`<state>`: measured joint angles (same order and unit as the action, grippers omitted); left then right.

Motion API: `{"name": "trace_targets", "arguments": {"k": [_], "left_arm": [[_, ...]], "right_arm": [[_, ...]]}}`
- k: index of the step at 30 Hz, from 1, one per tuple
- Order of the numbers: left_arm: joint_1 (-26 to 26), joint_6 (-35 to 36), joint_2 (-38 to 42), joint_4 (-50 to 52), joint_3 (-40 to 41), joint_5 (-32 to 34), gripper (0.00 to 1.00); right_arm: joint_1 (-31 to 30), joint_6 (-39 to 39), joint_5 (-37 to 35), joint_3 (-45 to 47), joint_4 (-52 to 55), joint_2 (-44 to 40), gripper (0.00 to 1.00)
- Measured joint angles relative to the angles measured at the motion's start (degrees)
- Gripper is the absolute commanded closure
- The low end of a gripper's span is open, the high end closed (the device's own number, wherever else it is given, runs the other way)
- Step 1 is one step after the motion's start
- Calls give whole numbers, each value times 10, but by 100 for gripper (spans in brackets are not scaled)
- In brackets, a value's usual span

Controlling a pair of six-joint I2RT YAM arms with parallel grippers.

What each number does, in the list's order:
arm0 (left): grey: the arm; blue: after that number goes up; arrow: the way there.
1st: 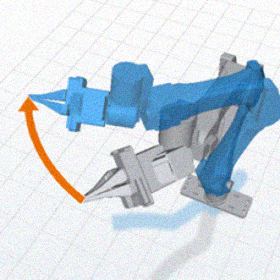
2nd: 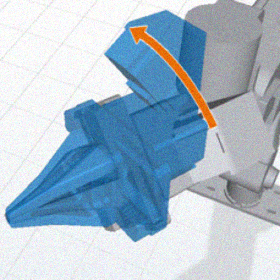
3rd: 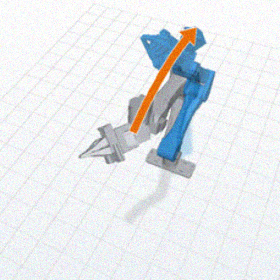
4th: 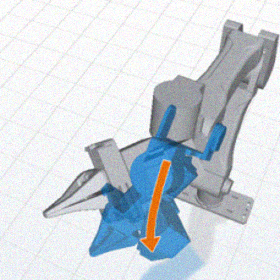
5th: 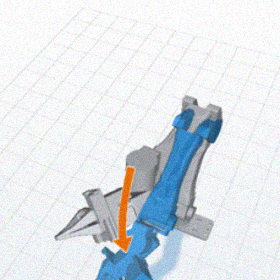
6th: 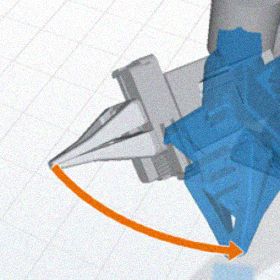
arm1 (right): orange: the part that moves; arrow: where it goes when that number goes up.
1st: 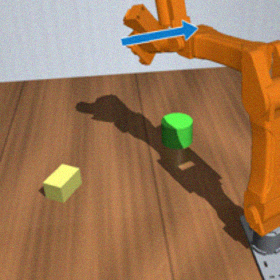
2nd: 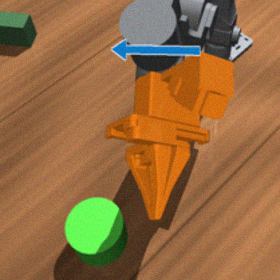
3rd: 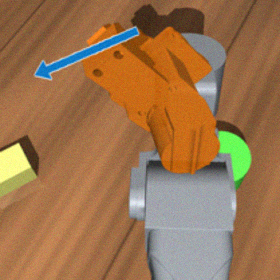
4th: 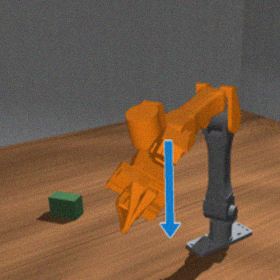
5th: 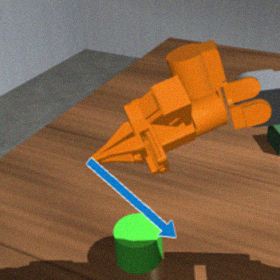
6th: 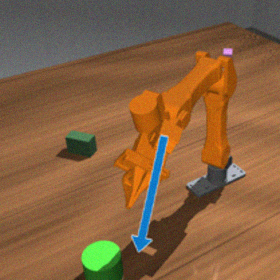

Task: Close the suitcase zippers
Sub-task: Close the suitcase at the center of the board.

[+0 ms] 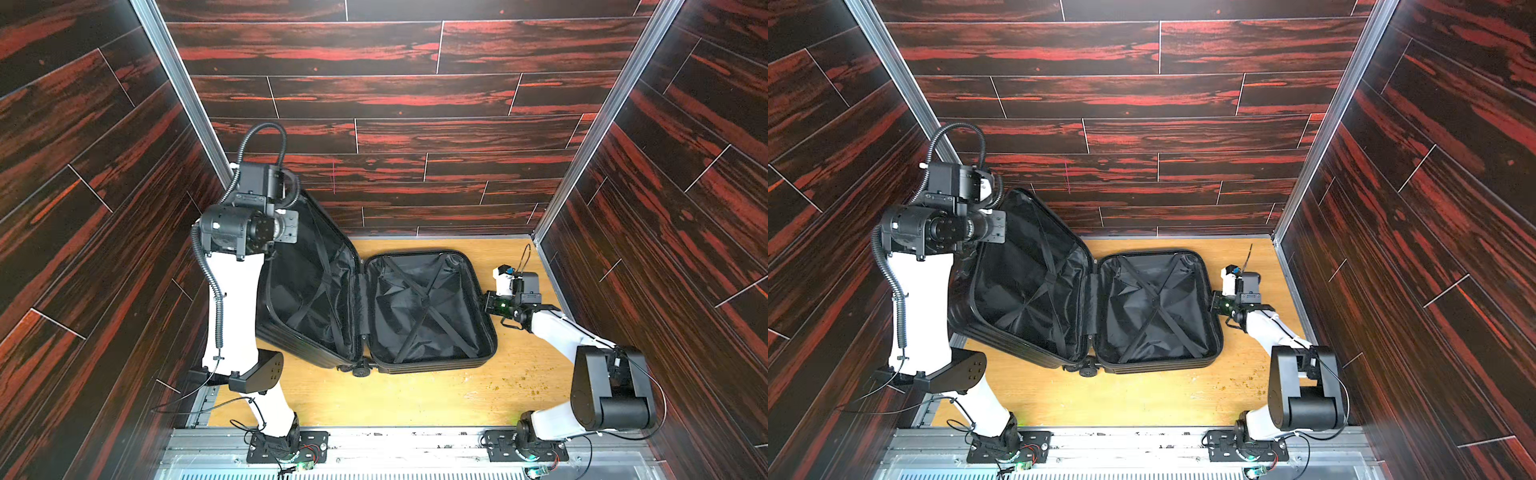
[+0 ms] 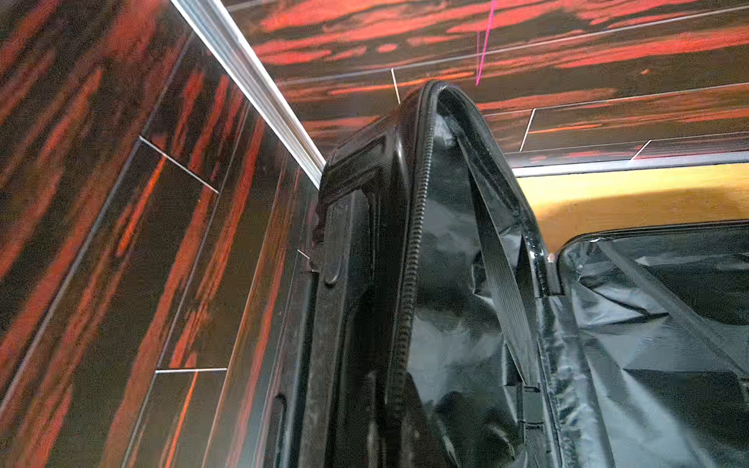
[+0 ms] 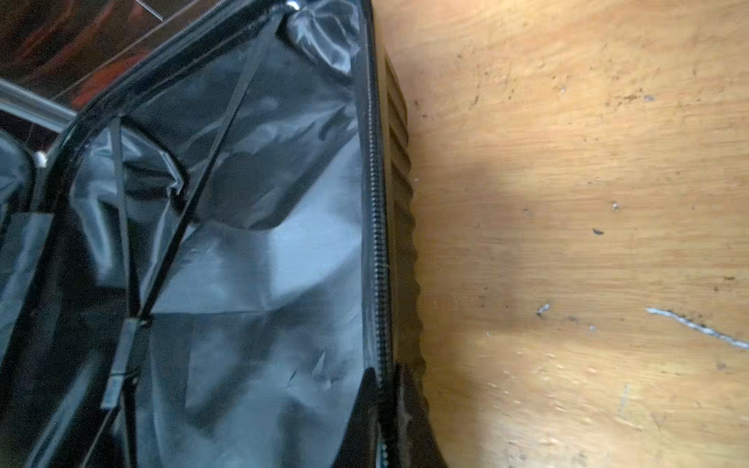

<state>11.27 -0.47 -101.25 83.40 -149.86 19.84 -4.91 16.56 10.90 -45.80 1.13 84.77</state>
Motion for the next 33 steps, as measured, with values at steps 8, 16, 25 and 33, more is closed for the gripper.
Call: {"name": "trace_targets", "arguments": {"k": [8,16,25,33], "left_arm": [[58,-4,-15,-29,-31,71,100],[125,-6,-57,-99,-54,92,100],[212,-21,-116,-133,-44,104,95],[275,-72,-138,-174,-12,13,52]], "right_arm": [[-129,138,-97,41,-66,-22,100],[-260,260,-170,33,-110,6,100],[-327,324,-185,-14,-163,79,94],[-340,339,-158,-8,-202,80,75]]}}
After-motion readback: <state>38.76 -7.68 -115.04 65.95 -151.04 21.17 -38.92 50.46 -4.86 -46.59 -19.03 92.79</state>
